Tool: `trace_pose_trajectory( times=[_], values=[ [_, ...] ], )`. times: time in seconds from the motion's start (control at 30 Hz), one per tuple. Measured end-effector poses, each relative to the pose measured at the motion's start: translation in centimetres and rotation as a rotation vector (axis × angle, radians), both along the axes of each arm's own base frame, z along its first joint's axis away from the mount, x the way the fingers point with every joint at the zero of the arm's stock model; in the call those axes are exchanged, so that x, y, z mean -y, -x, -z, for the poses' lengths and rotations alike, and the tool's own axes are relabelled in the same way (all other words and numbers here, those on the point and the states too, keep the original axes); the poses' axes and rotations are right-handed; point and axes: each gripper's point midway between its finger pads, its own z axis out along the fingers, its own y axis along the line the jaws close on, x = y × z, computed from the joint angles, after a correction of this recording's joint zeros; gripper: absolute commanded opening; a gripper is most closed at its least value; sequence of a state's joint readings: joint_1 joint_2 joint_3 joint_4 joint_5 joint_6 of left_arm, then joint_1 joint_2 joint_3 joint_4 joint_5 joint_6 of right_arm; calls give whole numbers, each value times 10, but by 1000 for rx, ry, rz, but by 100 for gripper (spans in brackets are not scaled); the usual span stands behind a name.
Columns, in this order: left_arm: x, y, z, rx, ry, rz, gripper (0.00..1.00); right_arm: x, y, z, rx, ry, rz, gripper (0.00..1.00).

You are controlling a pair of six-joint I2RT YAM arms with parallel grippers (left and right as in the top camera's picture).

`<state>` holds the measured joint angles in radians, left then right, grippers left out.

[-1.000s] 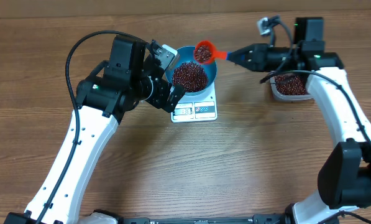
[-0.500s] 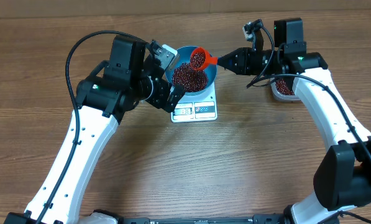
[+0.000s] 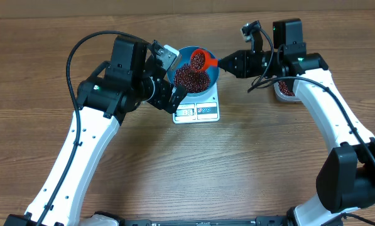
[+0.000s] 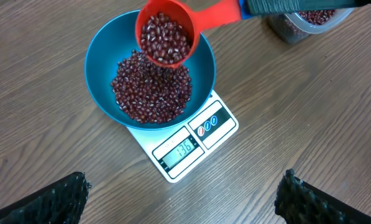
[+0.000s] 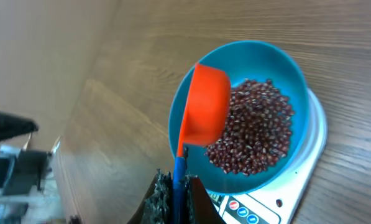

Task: Scoop item into bowl and weigh 150g on scale
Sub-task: 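Tilt the scoop with the right gripper to pour beans into bowl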

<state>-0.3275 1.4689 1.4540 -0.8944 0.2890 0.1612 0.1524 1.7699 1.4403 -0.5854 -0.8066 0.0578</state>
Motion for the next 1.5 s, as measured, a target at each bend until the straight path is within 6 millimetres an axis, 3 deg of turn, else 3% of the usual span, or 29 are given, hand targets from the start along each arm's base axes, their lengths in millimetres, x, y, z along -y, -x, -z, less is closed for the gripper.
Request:
trace_pose_trajectory(
  times=[1.5],
  values=[
    [0, 0, 0, 0, 0, 0, 100, 10, -4, 22, -11, 152, 74, 4]
  ],
)
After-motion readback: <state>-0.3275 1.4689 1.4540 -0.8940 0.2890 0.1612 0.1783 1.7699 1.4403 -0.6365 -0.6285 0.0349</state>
